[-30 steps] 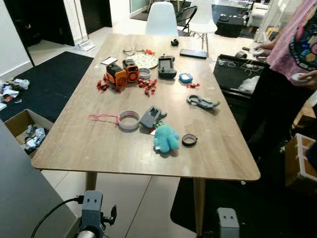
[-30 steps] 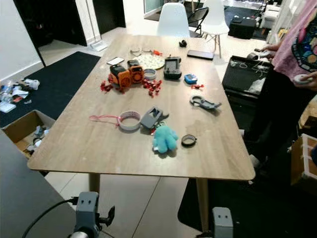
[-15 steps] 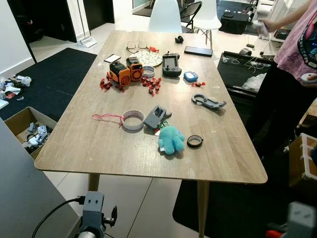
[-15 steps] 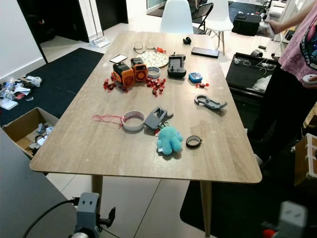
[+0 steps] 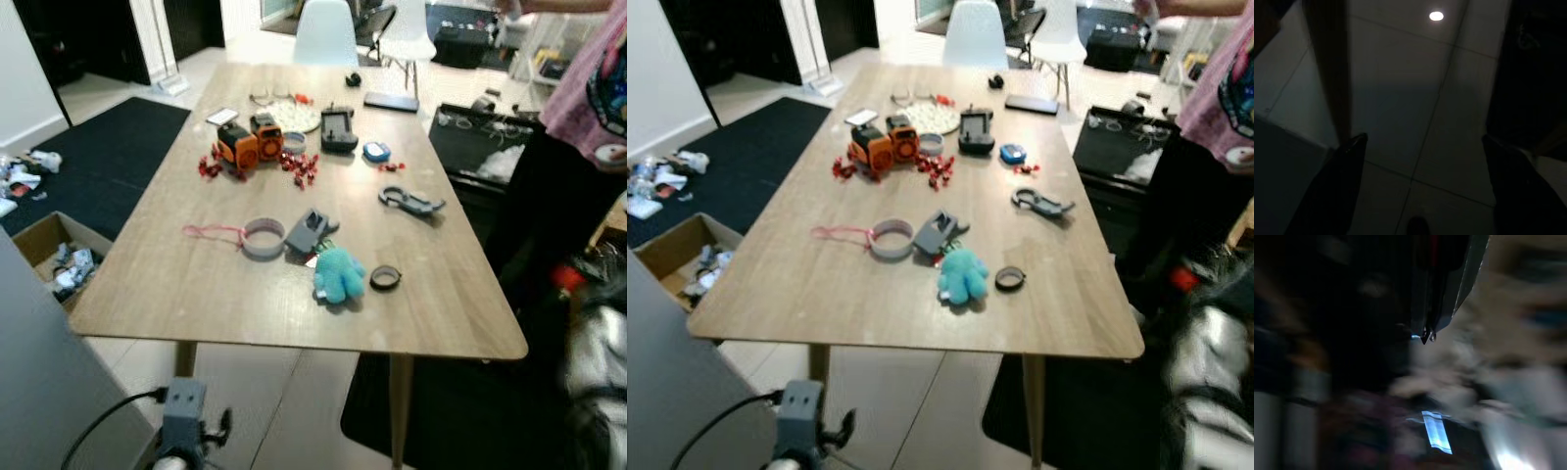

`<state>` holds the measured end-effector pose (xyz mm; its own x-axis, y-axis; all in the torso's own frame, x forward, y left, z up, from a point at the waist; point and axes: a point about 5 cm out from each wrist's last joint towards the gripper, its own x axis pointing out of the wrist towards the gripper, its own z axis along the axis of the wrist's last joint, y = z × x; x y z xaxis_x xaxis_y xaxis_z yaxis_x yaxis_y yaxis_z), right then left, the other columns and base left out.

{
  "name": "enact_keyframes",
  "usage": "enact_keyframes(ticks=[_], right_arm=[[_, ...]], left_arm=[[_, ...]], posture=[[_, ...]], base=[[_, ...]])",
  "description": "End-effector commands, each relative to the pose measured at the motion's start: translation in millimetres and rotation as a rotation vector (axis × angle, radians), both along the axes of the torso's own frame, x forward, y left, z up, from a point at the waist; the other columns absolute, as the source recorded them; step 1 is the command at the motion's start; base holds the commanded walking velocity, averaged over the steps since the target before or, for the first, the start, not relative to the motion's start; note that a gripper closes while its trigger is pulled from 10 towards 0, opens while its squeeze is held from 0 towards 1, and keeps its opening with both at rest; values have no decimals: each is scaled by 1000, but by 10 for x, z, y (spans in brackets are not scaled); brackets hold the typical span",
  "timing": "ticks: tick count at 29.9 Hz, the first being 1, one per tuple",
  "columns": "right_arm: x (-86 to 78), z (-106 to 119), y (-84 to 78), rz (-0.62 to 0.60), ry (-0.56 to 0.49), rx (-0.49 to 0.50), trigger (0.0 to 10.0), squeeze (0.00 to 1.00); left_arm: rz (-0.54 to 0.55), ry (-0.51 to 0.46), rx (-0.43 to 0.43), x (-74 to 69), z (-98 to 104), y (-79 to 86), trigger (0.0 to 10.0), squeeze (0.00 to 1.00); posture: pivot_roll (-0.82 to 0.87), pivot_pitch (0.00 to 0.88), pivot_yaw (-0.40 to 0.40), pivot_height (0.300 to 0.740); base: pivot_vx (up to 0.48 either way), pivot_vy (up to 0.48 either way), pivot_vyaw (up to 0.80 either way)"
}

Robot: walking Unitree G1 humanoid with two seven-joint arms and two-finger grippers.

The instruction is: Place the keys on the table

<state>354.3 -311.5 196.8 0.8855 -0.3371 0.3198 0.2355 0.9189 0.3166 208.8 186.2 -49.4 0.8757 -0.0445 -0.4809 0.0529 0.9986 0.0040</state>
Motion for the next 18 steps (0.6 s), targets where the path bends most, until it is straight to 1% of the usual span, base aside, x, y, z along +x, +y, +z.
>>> enact_keyframes(ticks=[1,2,3,5,6,7,8,10,11,12,14,15,17,18], right_arm=[[47,29,88,81,-13,7,10000,0],[121,49,230,161,-12,21,10000,0],[168,65,329,217,-12,31,10000,0],[168,65,329,217,-12,31,10000,0],[231,88,516,309,-11,12,10000,0],[286,101,767,421,-10,-22,10000,0],[286,101,767,421,-10,-22,10000,0],[339,91,1237,615,-11,-62,10000,0],[339,91,1237,615,-11,-62,10000,0],[344,72,1408,688,-5,-71,10000,0],[344,72,1408,688,-5,-71,10000,0],[336,41,1567,761,8,-90,10000,0],[336,41,1567,761,8,-90,10000,0],[316,12,1703,823,16,-108,10000,0]], left_arm=[[9,23,5,-75,-42,32,10000,0],[8,24,4,-78,-44,31,10000,0],[8,25,3,-80,-45,30,10000,0],[8,25,3,-80,-45,30,10000,0],[5,27,3,-80,-46,26,10000,0],[2,27,2,-79,-46,20,10000,0],[2,27,2,-79,-46,20,10000,0],[-3,27,1,-74,-46,8,10000,0],[-3,27,1,-74,-46,8,10000,0],[-5,27,1,-71,-45,5,10000,0],[-5,27,1,-71,-45,5,10000,0],[-6,27,1,-67,-43,1,10000,0],[-6,27,1,-67,-43,1,10000,0],[-7,26,1,-64,-42,-1,10000,0]], posture=[[46,57,-36,740],[43,58,-33,740],[43,58,-33,740],[43,58,-33,740],[42,58,-31,740],[43,59,-31,740],[43,59,-31,740],[43,58,-30,740],[43,58,-30,740],[42,59,-28,740],[42,59,-28,740],[42,58,-27,740],[42,58,-27,740],[43,57,-28,740]], base=[[0,0,0],[0,0,0],[0,0,0],[0,0,0],[0,0,0],[0,0,0],[0,0,0],[0,0,0],[0,0,0],[0,0,0],[0,0,0],[0,0,0],[0,0,0],[0,0,0]])
